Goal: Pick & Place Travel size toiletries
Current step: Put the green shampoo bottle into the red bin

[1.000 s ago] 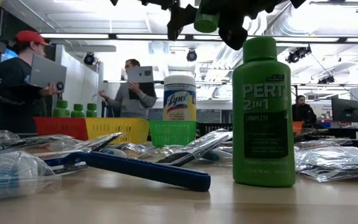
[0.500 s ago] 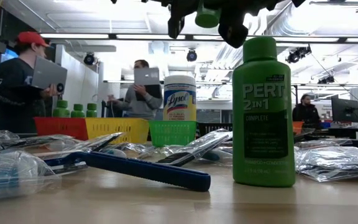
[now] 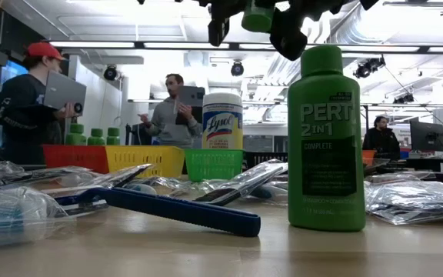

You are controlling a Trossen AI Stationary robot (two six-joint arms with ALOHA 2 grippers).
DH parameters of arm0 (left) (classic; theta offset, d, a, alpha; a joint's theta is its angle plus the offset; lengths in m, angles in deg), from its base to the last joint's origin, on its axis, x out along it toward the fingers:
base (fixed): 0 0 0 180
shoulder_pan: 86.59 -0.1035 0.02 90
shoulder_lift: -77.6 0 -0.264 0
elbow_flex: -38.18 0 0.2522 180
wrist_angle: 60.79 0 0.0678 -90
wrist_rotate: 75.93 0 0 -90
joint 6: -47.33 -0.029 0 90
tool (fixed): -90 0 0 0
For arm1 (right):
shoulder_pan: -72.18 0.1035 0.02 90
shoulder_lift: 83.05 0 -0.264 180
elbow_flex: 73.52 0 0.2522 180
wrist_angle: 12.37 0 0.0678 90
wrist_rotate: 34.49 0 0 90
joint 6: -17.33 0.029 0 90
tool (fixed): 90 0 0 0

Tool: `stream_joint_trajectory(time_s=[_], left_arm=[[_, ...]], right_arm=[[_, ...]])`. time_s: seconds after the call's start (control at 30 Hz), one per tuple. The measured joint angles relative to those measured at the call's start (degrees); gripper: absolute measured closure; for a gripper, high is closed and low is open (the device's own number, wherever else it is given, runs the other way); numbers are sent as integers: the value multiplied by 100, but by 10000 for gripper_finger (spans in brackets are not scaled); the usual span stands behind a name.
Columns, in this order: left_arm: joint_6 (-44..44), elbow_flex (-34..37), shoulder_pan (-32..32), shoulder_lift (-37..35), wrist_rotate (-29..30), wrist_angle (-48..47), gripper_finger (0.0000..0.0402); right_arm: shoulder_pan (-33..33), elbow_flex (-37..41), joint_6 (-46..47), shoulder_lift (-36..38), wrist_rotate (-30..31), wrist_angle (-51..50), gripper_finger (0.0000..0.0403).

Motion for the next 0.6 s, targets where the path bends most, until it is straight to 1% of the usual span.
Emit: stream_joint_trajectory(time_s=[0.07, 0.13, 0.27, 0.3, 0.4, 0.5, 0.6], left_arm=[[-29, 0, 2, -1, 43, -125, 304], [-40, 0, 4, -38, 220, -369, 305], [-96, 2, 2, -193, 924, -1007, 305], [-126, 2, 0, -233, 1075, -1163, 305], [-221, 2, 53, -380, 1719, -1614, 305], [-298, 12, 175, -559, 2460, -2100, 305], [-237, 218, 347, -749, 3217, -2305, 305]], right_arm=[[0, 0, 15, 19, -1, -94, 190], [-12, 1, 57, 44, 36, -353, 165], [-124, 12, 176, 238, 106, -1118, 129], [-129, 12, 180, 297, 204, -1242, 123], [-122, 9, 169, 561, 651, -1647, 113], [-118, 9, 164, 874, 1097, -1741, 113], [-122, 7, 174, 1181, 1516, -1784, 117]])
